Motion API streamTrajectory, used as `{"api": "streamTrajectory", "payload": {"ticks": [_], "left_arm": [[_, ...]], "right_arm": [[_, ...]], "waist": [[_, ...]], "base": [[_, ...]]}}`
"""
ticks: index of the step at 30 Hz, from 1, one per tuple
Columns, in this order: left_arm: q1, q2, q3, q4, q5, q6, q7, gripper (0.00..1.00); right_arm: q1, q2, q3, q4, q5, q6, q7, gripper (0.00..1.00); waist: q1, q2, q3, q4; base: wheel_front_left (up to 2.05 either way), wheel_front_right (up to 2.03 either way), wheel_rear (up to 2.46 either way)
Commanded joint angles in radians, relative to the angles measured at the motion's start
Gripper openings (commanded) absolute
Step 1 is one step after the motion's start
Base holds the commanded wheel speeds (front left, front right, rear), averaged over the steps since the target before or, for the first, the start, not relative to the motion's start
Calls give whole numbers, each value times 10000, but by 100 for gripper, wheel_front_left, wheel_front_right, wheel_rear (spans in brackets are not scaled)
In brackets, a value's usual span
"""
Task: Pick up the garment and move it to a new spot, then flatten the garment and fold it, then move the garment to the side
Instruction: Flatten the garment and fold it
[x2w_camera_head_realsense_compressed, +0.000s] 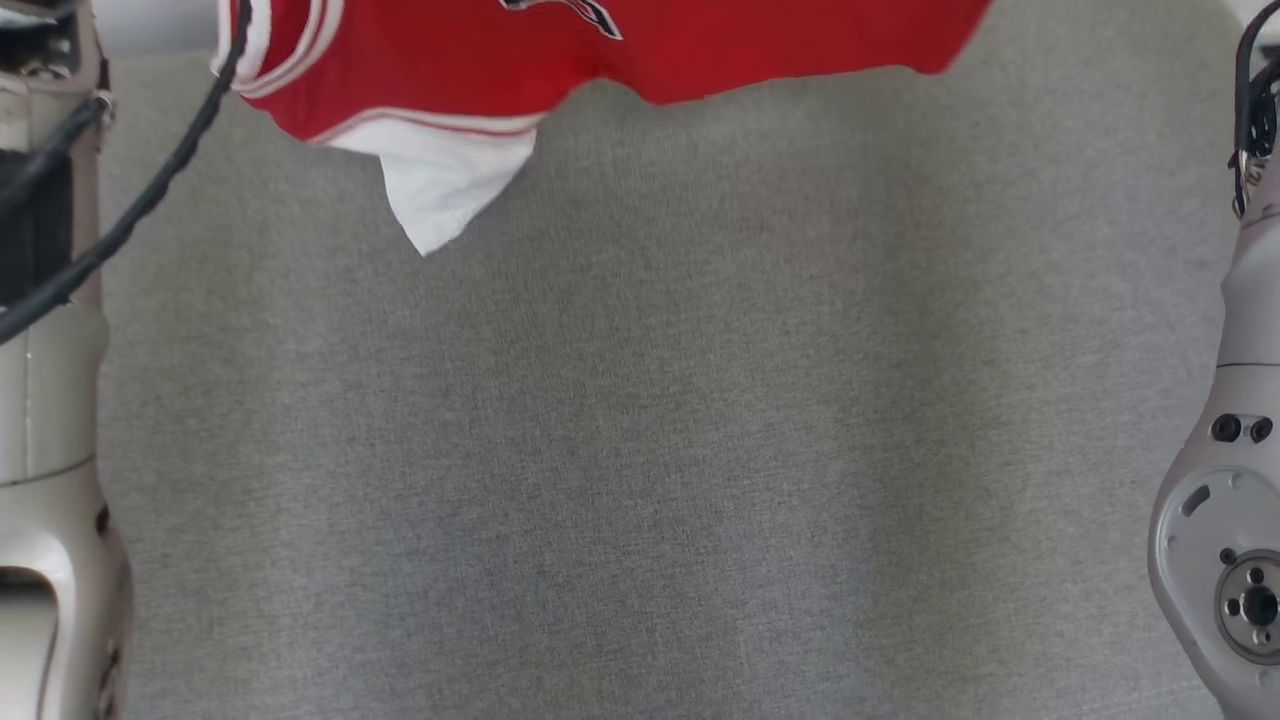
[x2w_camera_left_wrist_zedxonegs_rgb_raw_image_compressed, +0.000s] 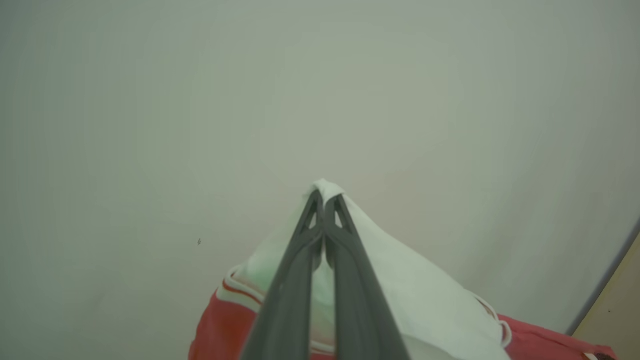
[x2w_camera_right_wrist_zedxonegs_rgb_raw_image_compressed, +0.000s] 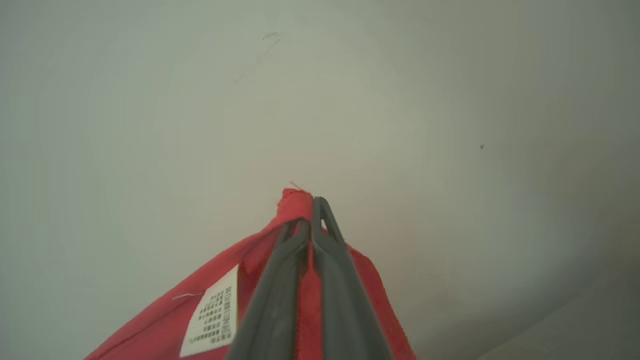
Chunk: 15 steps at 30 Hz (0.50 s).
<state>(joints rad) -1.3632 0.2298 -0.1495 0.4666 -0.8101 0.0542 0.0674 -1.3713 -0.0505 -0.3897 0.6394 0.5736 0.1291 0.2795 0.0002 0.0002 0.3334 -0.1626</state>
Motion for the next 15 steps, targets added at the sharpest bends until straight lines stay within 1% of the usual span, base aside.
{"api": "streamTrajectory", "payload": {"ticks": [1,3,6,9,12,13,15], "left_arm": [[-315,156,40,-17,195,57,-258,0],[-437,214,25,-46,331,95,-420,0],[-687,414,-23,-72,841,75,-1257,0],[-958,639,-165,-97,1444,-148,-2421,0],[-1396,573,-7,-374,1799,-397,-3150,0],[-1550,585,66,-560,1970,-520,-3253,0],[-1789,523,282,-1187,2366,-819,-3323,0]], "right_arm": [[-262,1,64,158,-308,26,-372,0],[-324,-1,119,237,-445,26,-586,0],[-518,-10,245,604,-594,21,-1493,0],[-883,-13,526,925,-654,18,-3094,0],[-1285,-28,830,1091,-603,17,-4823,0],[-1412,-28,1005,1005,-814,17,-5131,0],[-1577,-25,1158,654,-1094,17,-5395,0]], "waist": [[-2,-2,1065,-72],[-2,-2,1269,-83],[-2,-2,1746,-110],[-2,-2,2007,-146],[-2,-2,2162,-142],[-2,-2,2217,-142],[-2,-2,2346,-123]], "base": [[0,0,0],[0,0,0],[0,0,0],[0,0,0],[0,0,0],[0,0,0],[0,0,0]]}}
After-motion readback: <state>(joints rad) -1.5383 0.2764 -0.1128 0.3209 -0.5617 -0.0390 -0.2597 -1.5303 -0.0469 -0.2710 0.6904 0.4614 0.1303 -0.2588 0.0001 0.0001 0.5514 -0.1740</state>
